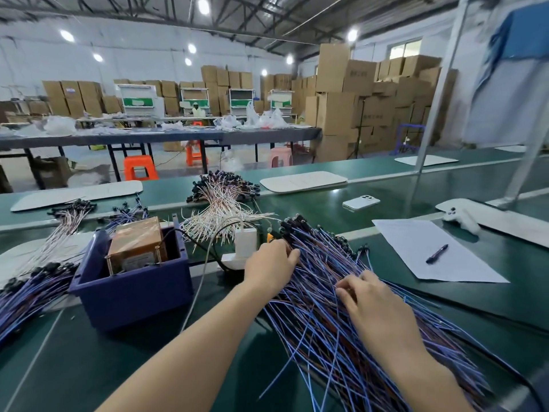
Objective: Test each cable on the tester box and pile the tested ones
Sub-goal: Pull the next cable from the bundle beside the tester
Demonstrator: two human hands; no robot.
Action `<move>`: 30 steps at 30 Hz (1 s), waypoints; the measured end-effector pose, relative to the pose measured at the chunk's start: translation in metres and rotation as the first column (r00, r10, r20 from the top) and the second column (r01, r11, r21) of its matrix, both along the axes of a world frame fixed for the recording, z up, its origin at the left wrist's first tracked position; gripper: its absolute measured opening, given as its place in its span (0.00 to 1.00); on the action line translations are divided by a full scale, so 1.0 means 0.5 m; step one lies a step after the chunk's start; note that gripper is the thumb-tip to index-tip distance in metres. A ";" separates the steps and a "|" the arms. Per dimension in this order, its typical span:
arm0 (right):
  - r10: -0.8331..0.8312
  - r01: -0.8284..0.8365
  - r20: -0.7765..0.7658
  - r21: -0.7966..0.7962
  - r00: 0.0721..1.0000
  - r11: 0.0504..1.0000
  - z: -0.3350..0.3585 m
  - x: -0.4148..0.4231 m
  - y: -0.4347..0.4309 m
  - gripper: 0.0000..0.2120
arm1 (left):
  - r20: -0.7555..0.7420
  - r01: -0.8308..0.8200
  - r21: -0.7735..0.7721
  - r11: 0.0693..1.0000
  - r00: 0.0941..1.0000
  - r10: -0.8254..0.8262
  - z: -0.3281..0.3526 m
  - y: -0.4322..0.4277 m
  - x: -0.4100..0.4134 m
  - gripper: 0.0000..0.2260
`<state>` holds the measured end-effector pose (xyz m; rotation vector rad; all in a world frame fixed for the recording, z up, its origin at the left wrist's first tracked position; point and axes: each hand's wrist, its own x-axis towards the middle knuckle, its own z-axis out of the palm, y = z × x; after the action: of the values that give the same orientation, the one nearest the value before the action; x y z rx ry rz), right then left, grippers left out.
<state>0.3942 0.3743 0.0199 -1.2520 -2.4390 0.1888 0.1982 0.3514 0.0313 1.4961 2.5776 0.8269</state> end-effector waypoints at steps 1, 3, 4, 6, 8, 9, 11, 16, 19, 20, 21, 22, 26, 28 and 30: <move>-0.001 0.001 -0.007 0.011 1.000 1.000 -0.003 0.000 -0.002 0.09 | -0.067 -0.014 -0.036 0.999 0.998 0.011 -0.004 0.004 0.003 0.16; -0.007 0.008 -0.010 0.050 1.000 0.999 -0.008 -0.001 -0.007 0.08 | -0.132 -0.033 -0.054 0.998 0.991 0.025 -0.010 0.009 0.007 0.15; -0.009 0.009 -0.002 0.070 1.000 0.997 -0.011 -0.003 -0.008 0.08 | -0.145 -0.036 -0.047 0.998 0.989 0.029 -0.013 0.010 0.008 0.15; -0.015 0.012 0.021 0.102 1.000 0.995 -0.015 -0.005 -0.011 0.09 | -0.159 -0.029 -0.018 0.999 0.987 0.026 -0.014 0.008 0.010 0.14; -0.018 0.014 0.028 0.121 0.999 0.993 -0.018 -0.004 -0.012 0.09 | -0.148 0.002 0.017 1.000 0.989 0.001 -0.013 -0.001 0.009 0.14; -0.012 0.009 0.023 0.132 1.000 0.991 -0.020 -0.004 -0.011 0.10 | -0.140 0.025 0.033 0.999 0.990 -0.020 -0.012 -0.009 0.006 0.14; 0.008 -0.005 -0.017 0.162 1.000 0.987 -0.020 -0.008 -0.014 0.10 | -0.138 0.081 0.056 0.995 0.988 -0.073 -0.011 -0.034 -0.003 0.14; 0.128 -0.051 -0.292 0.257 0.948 0.965 -0.007 -0.059 -0.060 0.08 | -0.045 0.159 0.107 0.981 0.987 -0.155 -0.025 -0.140 -0.041 0.16; 0.263 -0.163 -0.359 0.285 0.895 0.945 -0.011 -0.118 -0.104 0.08 | 0.134 0.075 0.258 0.963 0.984 -0.113 -0.059 -0.225 -0.069 0.17; 0.311 -0.209 -0.366 0.290 0.877 0.934 -0.016 -0.140 -0.121 0.07 | 0.209 0.026 0.314 0.949 0.973 -0.095 -0.071 -0.255 -0.079 0.17; 0.359 -0.259 -0.362 0.296 0.861 0.919 -0.023 -0.163 -0.139 0.07 | 0.287 -0.030 0.364 0.931 0.954 -0.081 -0.084 -0.284 -0.090 0.16; 0.404 -0.310 -0.348 0.297 0.846 0.903 -0.032 -0.185 -0.156 0.07 | 0.354 -0.087 0.406 0.910 0.933 -0.068 -0.094 -0.312 -0.100 0.16; 0.549 -0.486 -0.284 0.265 0.786 0.833 -0.077 -0.276 -0.228 0.07 | 0.476 -0.312 0.495 0.811 0.878 0.048 -0.137 -0.412 -0.136 0.18; 0.579 -0.533 -0.288 0.229 0.762 0.815 -0.096 -0.318 -0.260 0.08 | 0.557 -0.431 0.496 0.754 0.824 0.104 -0.158 -0.449 -0.151 0.19; 0.603 -0.568 -0.288 0.201 0.744 0.798 -0.112 -0.362 -0.289 0.08 | 0.694 -0.578 0.488 0.654 0.712 0.112 -0.171 -0.477 -0.168 0.18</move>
<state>0.2130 0.2296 -0.0361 -0.3190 -2.4077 0.4099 0.1143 0.1130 -0.0541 0.5017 2.1269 2.0918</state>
